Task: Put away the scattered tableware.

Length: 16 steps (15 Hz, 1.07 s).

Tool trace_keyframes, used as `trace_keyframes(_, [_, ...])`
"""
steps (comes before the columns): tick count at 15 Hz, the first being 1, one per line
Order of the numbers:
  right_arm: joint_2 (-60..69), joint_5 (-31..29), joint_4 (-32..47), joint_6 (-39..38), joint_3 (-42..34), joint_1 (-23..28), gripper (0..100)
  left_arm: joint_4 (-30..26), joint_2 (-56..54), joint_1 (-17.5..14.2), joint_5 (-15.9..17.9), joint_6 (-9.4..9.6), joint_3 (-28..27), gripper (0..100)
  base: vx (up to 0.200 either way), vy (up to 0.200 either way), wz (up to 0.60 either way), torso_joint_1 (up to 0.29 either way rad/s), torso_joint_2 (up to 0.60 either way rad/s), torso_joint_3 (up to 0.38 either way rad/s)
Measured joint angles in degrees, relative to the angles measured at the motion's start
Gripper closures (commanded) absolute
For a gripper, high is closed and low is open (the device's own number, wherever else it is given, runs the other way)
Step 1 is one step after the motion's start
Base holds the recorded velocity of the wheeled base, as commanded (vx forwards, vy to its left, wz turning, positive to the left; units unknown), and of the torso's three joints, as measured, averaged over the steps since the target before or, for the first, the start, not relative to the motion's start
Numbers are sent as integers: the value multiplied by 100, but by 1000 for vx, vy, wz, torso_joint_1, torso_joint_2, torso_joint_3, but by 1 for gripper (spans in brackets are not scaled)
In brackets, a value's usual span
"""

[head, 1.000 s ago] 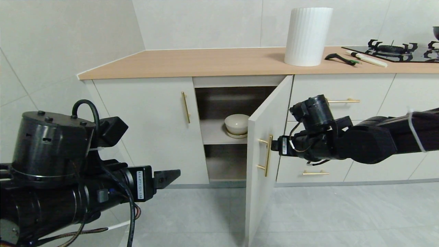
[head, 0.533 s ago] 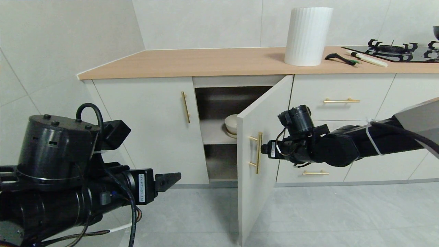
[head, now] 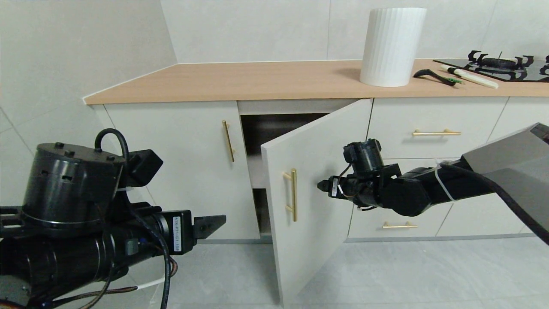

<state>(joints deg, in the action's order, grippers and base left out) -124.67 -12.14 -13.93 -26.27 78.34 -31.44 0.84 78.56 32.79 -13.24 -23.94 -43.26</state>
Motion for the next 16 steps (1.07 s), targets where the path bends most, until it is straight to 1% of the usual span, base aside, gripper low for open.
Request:
trace_keyframes(5, [-29,10,4,-241,49,7,0,0,27,-2,-2,0,5,0,0,0,0,0,0,0])
trace_keyframes(7, [-38,13,-2,-455,135,-9,0,2,27,0,0,5,5,0,0,0,0,0,0,0])
trace_keyframes(12, [-245,5,11,-1235,684,-1,0,0,33,0,-2,5,2,0,0,0,0,0,0,0])
trace_keyframes(16, [-424,-1,17,-1607,1012,29,0,2,38,0,0,0,0,0,0,0,0,0,0,0])
